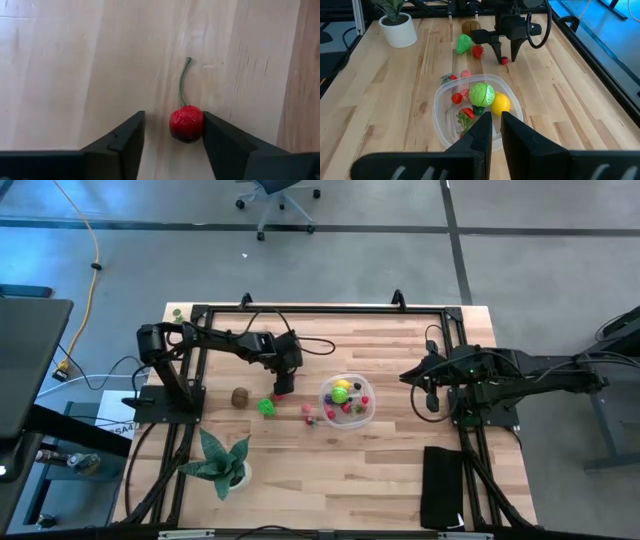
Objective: Pick and placing Produce into tupperware
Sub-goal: Put the red cherry into the transparent container, then put the pink peach into the transparent container
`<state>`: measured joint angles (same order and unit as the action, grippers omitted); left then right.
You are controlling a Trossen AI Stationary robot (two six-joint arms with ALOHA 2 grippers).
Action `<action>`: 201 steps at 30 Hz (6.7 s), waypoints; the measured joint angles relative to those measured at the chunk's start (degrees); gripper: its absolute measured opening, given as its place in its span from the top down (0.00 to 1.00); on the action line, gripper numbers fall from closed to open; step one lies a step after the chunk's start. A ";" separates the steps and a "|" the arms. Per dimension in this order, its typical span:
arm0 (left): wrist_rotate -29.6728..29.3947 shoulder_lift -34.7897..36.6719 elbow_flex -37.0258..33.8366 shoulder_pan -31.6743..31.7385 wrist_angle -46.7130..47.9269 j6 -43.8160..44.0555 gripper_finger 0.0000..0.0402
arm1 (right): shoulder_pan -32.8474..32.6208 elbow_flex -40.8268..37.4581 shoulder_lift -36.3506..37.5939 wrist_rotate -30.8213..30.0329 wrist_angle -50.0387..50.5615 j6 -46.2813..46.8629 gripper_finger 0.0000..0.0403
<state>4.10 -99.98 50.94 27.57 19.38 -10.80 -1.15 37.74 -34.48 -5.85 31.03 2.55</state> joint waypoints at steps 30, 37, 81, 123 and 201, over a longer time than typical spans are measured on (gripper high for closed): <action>6.74 -0.03 0.92 0.17 -7.27 0.63 0.76 | -0.01 0.00 -0.02 0.00 0.00 0.00 0.93; 8.55 1.95 3.08 0.17 -11.32 -0.19 0.76 | -0.02 0.00 -0.02 0.02 0.00 0.00 0.93; 0.37 -3.69 11.24 -13.70 -12.93 2.15 0.76 | -0.01 0.00 -0.01 0.01 0.01 0.00 0.93; 0.42 7.93 0.44 -16.79 -2.75 8.54 0.67 | 0.00 0.00 0.00 0.00 0.00 0.00 0.93; -1.08 6.65 -0.04 -17.16 -11.11 7.15 0.78 | -0.01 0.01 0.00 0.00 0.00 0.00 0.93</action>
<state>3.02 -93.33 50.89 10.41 8.27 -3.66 -1.16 37.74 -34.48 -5.85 31.03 2.55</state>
